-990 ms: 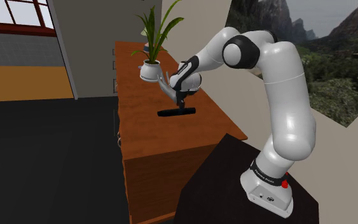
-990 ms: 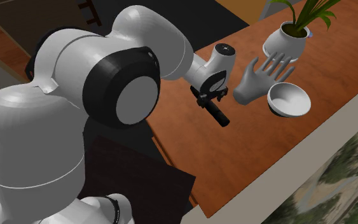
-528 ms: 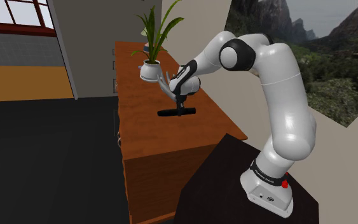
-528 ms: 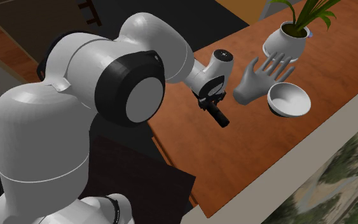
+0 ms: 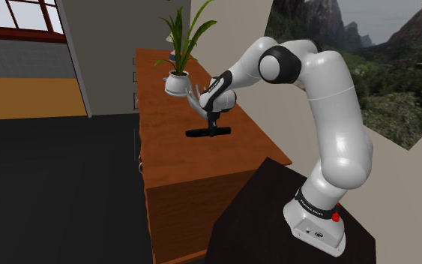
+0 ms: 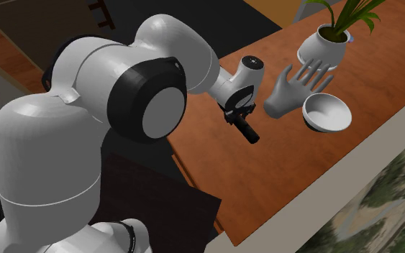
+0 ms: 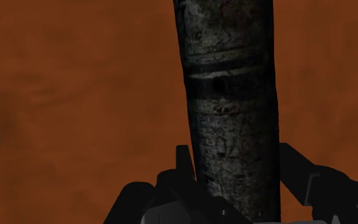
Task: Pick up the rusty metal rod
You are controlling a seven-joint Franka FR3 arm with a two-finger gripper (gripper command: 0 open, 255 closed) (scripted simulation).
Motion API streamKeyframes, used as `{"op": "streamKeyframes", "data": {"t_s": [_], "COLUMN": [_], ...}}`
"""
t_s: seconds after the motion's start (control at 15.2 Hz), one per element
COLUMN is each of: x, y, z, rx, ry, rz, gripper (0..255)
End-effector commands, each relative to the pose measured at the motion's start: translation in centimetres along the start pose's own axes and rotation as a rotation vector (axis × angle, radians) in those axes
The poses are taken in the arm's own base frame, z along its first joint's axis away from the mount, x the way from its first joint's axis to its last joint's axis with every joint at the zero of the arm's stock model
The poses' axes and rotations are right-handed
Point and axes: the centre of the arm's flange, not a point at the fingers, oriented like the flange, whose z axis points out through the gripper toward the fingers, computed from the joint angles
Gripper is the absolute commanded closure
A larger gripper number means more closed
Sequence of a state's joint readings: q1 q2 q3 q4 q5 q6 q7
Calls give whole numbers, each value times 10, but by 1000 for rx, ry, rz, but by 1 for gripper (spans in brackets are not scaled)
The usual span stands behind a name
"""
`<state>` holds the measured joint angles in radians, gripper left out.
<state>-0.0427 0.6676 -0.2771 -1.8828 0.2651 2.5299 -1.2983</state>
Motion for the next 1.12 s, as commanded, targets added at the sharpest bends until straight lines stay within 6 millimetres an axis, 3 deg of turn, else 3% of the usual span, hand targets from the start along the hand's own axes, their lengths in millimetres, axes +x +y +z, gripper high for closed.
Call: {"op": "streamKeyframes", "data": {"t_s": [0.0,0.92,1.06], "x": [0,-1,-1], "y": [0,2,2], "z": [-4,-78,-79], "rx": [0,0,0], "ry": [0,0,0], "rz": [1,1,1], "gripper": [255,255,255]}}
